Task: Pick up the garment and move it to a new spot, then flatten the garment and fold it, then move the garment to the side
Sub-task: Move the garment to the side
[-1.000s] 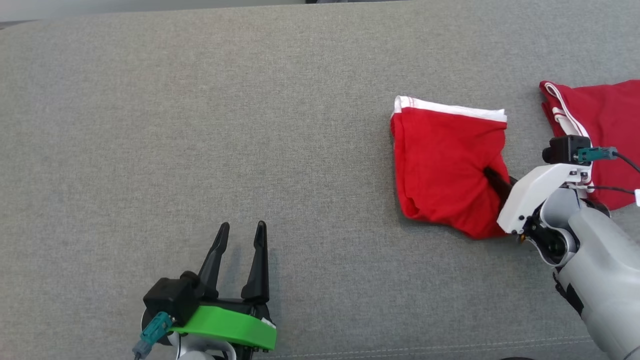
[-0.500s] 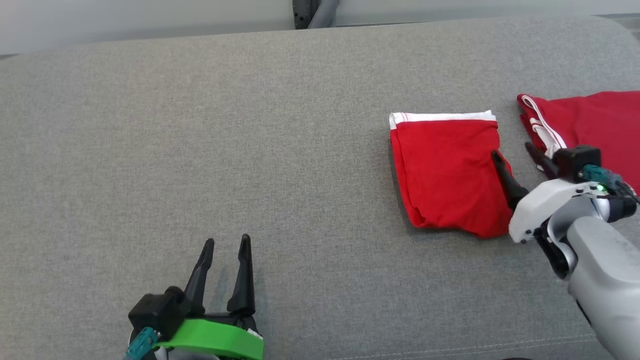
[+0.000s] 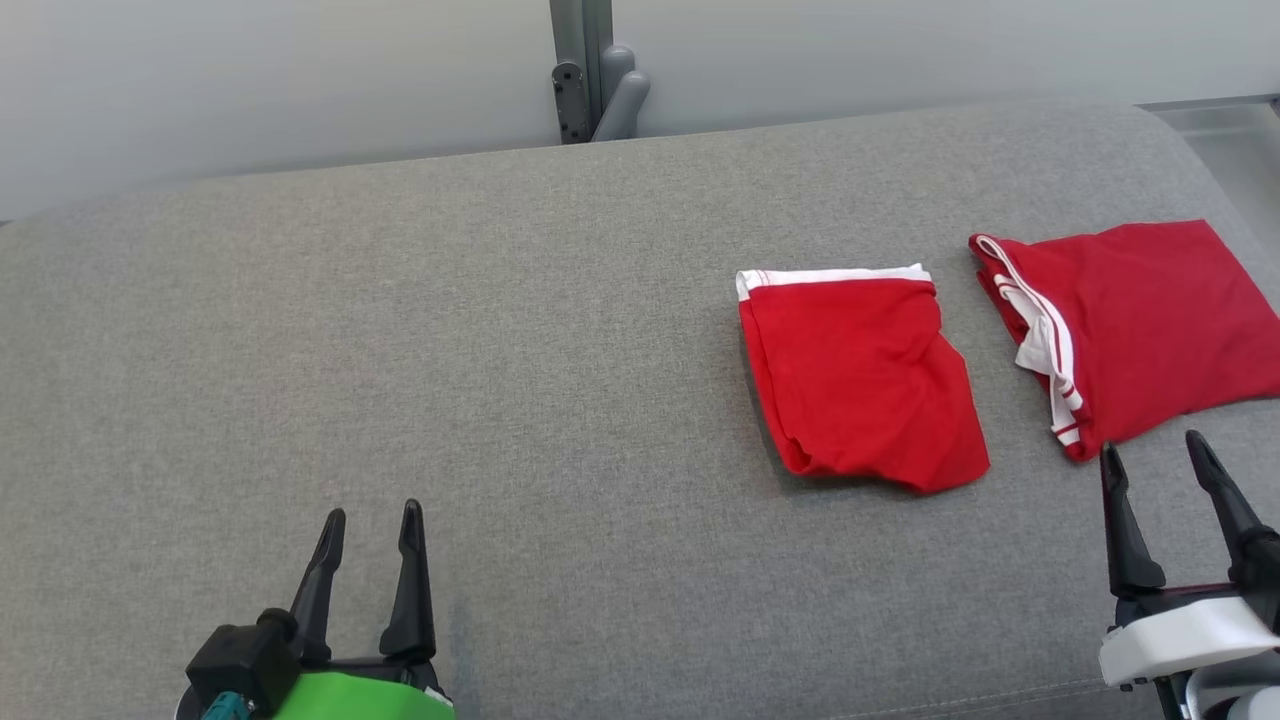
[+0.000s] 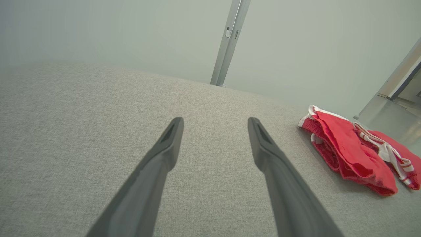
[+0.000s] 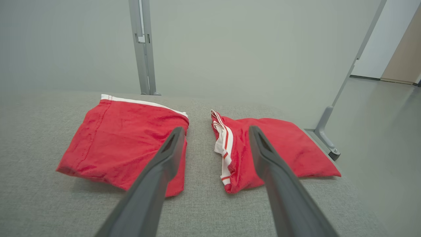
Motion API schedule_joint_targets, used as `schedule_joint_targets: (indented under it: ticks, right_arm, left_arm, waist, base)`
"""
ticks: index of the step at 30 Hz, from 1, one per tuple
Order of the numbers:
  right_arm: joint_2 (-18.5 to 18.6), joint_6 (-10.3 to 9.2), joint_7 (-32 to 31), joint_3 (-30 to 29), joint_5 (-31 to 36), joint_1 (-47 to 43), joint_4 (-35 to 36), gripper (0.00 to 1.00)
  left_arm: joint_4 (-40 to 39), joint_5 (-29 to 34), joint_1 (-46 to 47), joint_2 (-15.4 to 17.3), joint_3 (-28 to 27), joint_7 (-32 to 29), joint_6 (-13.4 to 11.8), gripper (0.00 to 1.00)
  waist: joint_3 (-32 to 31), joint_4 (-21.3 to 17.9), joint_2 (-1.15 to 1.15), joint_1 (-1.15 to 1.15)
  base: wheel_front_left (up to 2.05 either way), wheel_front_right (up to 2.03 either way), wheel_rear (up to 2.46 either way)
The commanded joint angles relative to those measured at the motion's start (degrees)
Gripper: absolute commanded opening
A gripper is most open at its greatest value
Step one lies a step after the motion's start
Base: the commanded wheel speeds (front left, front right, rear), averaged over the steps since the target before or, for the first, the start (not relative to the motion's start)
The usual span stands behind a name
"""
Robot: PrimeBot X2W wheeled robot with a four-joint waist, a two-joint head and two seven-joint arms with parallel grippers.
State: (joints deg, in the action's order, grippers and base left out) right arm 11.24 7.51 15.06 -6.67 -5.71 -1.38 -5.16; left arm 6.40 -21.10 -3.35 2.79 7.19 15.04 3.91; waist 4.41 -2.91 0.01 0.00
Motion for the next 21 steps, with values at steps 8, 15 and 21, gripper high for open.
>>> schedule_joint_targets:
  ticks: [8, 15, 21]
  right_arm:
    - [-2.8, -0.07, 0.1, -3.2, 2.1, -5.2, 0.6, 1.00]
    - [-3.1, -0.07, 0.1, -3.1, 1.2, -3.5, -2.7, 1.00]
    - [-1.4, -0.07, 0.1, 0.3, -4.9, 3.1, -6.8, 1.00]
  left_arm:
    - [2.5, 1.7, -1.4, 0.2, -0.8, 0.2, 2.0, 1.00]
    - [4.1, 2.0, -2.2, 0.2, -1.3, 0.2, 2.6, 1.00]
    - [4.0, 1.5, -2.4, 0.2, -1.0, 0.2, 2.8, 1.00]
  waist:
    - [-0.9, 0.7, -0.01, 0.00]
    - [-2.2, 1.3, -0.01, 0.00]
    - [-2.4, 2.4, -0.01, 0.00]
  base:
    - [0.00, 0.00, 0.00]
    - [0.00, 0.00, 0.00]
    - [0.00, 0.00, 0.00]
